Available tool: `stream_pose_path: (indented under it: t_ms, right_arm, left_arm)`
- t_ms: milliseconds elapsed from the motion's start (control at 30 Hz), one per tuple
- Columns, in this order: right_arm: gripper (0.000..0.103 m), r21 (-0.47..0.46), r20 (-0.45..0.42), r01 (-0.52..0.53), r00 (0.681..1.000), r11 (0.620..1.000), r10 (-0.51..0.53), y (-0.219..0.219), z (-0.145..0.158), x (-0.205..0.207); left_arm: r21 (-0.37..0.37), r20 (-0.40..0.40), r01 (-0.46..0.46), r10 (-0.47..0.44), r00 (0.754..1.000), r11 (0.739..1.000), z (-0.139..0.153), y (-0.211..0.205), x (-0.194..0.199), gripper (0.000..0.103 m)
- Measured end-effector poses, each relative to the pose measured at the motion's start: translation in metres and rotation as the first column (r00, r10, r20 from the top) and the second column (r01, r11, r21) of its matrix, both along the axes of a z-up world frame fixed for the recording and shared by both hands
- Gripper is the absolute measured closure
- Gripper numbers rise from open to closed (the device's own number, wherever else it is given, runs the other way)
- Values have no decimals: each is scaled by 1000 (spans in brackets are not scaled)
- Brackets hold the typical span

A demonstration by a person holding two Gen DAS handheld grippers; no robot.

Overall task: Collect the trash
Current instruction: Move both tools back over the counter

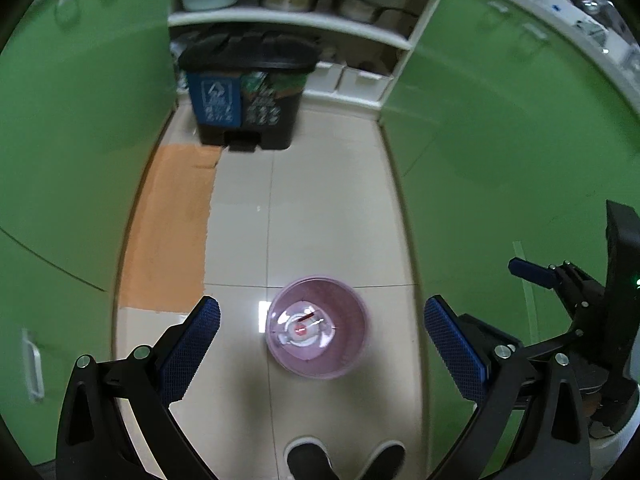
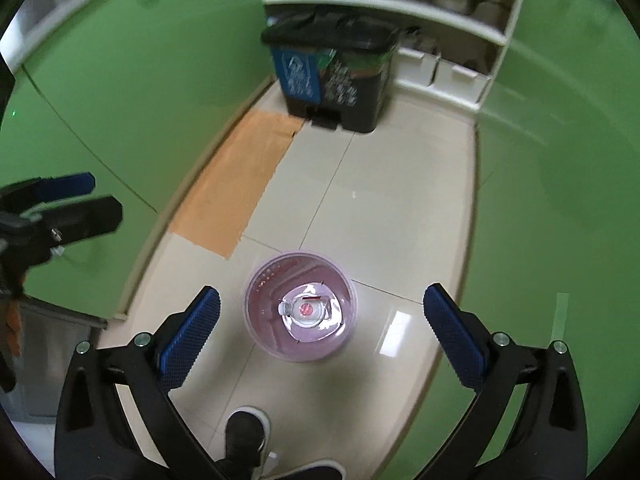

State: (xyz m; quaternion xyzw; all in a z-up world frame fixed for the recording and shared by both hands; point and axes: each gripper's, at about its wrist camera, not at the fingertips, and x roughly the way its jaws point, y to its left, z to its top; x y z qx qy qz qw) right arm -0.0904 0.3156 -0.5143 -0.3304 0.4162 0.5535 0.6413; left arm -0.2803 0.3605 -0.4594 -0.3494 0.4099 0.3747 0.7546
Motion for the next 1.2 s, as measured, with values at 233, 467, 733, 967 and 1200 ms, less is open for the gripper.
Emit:
stream_pose_path:
  t_ms: [233,467,733,967,1200]
  right_arm:
    - [3,58,-19,76,997,995,-75,-60,182,6]
    - [3,142,7,140,990,980,-142,-135,347,18]
    - [3,250,58,265,956,931,-287,-218,437,49]
    - [3,287,79,430,880,856,-469,-293,456,89]
    - [3,294,80,641,722,709,-687,-389,455,118]
  left_arm:
    - [24,17,66,-67,998,997,156,-43,29,5]
    - [74,14,140,-142,990,987,297,-101,61,5]
    - [165,29,248,-255,966,955,374,-146,104,5]
    - [232,34,433,-452,891,871,403,-188,162,5]
    - [264,18,634,-661,750,727,408,-241,233,5]
